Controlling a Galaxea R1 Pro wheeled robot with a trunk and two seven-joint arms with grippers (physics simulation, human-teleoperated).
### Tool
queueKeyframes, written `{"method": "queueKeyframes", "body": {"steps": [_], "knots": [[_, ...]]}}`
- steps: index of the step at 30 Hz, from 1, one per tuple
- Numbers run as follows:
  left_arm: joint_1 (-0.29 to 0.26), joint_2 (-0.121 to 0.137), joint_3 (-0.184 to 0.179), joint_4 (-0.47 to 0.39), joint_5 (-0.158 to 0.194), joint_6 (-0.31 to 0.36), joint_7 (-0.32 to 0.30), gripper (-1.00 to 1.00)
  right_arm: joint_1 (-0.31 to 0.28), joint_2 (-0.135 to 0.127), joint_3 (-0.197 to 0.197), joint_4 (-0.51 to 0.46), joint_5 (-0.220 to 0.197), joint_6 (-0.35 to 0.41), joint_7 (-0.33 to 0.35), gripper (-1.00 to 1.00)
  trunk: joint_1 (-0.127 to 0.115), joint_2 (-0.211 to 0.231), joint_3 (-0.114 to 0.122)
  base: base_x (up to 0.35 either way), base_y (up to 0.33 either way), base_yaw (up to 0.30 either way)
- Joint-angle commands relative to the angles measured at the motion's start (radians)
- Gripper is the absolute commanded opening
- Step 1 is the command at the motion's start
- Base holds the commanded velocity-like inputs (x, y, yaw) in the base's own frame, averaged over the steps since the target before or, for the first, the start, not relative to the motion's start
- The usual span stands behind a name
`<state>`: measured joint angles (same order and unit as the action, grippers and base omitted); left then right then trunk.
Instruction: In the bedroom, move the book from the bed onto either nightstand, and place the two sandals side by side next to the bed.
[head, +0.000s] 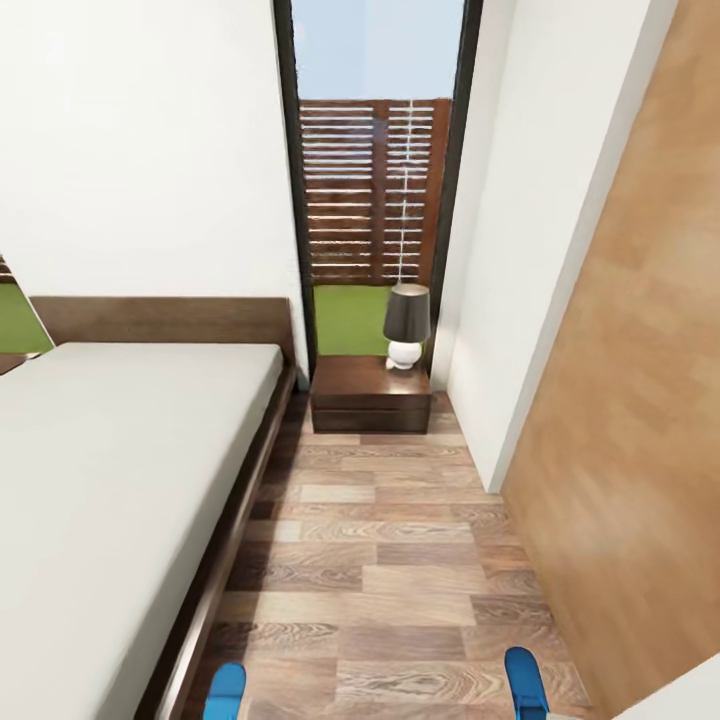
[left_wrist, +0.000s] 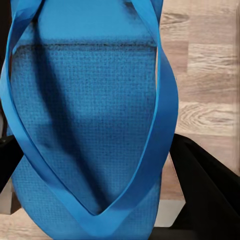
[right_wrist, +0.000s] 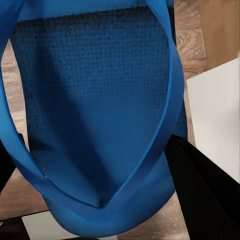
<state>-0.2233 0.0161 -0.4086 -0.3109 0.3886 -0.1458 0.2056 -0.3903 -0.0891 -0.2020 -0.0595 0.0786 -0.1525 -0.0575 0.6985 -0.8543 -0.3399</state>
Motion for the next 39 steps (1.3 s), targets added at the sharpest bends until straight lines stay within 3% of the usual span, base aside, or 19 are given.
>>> {"method": "queueKeyframes", "body": {"steps": [1, 13, 39], "knots": [[-0.001, 0.001, -0.009, 0.000, 0.007, -0.003, 0.006, -1.00, -0.001, 0.000, -0.007, 0.001, 0.007, -0.004, -0.002, -1.00, 0.001, -0.001, -0.001, 0.295, -0.161, 0.004], [-0.001, 0.001, -0.009, 0.000, 0.007, -0.003, 0.006, -1.00, -0.001, 0.006, -0.007, 0.001, 0.007, -0.003, -0.002, -1.00, 0.001, -0.001, -0.001, 0.295, -0.127, 0.001], [-0.001, 0.001, -0.009, 0.000, 0.007, -0.003, 0.006, -1.00, -0.001, 0.006, -0.007, 0.001, 0.007, -0.003, -0.002, -1.00, 0.001, -0.001, -0.001, 0.316, -0.007, 0.000]]}}
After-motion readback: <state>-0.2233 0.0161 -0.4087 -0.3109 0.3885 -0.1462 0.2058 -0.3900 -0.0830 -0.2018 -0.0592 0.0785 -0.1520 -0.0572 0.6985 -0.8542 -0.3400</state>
